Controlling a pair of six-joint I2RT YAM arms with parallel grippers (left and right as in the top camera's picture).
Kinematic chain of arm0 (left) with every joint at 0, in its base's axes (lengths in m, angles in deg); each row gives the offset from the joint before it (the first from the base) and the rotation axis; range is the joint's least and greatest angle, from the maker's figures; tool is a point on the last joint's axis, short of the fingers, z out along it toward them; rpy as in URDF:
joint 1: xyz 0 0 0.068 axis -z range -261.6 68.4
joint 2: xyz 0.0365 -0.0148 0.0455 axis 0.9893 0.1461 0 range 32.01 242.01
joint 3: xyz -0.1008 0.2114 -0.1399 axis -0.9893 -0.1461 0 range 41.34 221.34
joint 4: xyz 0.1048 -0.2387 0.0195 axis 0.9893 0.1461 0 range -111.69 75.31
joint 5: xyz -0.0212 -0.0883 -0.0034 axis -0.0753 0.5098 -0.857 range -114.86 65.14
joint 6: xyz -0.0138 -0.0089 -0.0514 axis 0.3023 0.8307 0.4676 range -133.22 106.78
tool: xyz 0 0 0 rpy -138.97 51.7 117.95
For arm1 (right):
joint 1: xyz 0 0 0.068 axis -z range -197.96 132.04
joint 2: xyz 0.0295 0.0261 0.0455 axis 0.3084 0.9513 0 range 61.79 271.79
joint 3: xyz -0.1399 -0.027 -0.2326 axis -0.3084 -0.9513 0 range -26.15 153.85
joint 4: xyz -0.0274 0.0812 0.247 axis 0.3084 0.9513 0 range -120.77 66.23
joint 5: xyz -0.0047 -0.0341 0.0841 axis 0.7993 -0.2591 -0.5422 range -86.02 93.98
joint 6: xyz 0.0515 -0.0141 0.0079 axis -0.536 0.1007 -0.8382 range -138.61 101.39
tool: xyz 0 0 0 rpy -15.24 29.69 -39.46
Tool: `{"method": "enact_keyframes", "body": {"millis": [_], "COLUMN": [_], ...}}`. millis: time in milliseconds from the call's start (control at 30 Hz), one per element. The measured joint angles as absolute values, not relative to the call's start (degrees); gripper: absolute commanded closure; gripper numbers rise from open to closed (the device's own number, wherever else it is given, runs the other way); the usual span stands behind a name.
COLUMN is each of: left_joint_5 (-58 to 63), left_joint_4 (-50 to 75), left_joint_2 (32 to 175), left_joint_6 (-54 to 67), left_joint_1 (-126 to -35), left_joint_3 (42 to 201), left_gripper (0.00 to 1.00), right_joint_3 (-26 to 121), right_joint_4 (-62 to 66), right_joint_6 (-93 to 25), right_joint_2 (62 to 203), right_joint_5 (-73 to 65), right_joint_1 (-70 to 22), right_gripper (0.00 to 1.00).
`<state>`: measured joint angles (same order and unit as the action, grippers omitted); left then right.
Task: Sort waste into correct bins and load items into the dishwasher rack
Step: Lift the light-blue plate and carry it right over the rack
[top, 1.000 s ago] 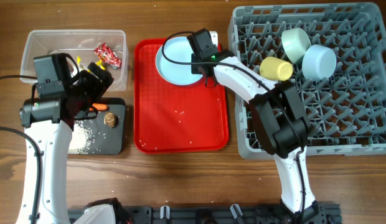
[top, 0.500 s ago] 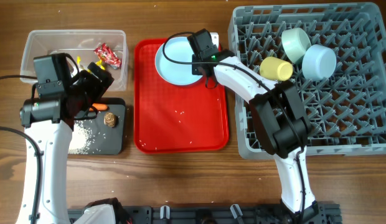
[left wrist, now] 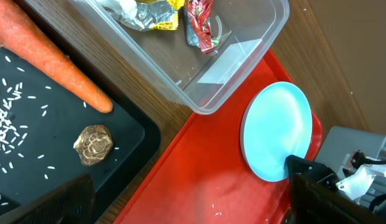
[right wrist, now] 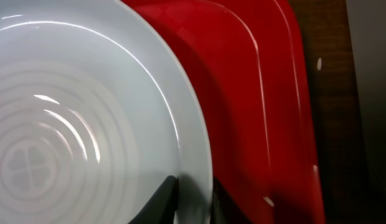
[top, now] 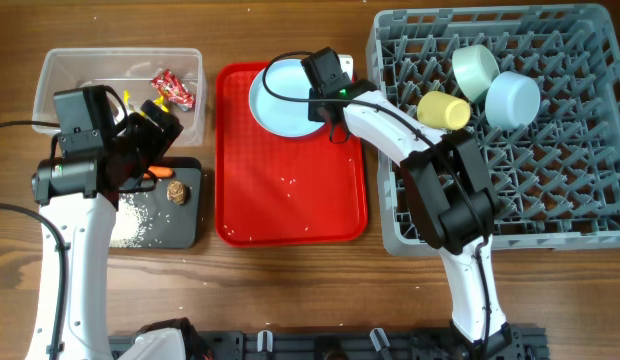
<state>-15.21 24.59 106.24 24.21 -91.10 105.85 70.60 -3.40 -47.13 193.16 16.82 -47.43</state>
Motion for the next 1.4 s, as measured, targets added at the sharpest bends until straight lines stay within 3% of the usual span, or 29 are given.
{"method": "enact_keyframes", "body": {"millis": [67,800,1400], "left_joint_5": [-15.21,-15.21,-15.21], "left_joint_4": [24.59,24.59,24.59], "left_joint_2": [106.24,106.24,106.24], "left_joint_6": [24.21,24.21,24.21], "left_joint_1": [-91.10,-91.10,-91.10], "left_joint_3": [105.85,105.85,105.85], "left_gripper": [0.00,0.00,0.00], "right_joint_3": [70.60,70.77,70.75], "right_joint_4": [-3.42,-5.54,1.78], "right_joint_6": [-47.24,-48.15,-41.01], "right_joint_2": [193.16,192.74,180.55], "right_joint_5": [16.65,13.24,11.03], "right_joint_1": [-47.41,-47.41,-47.43], "right_gripper": [0.96,0.96,0.96]}}
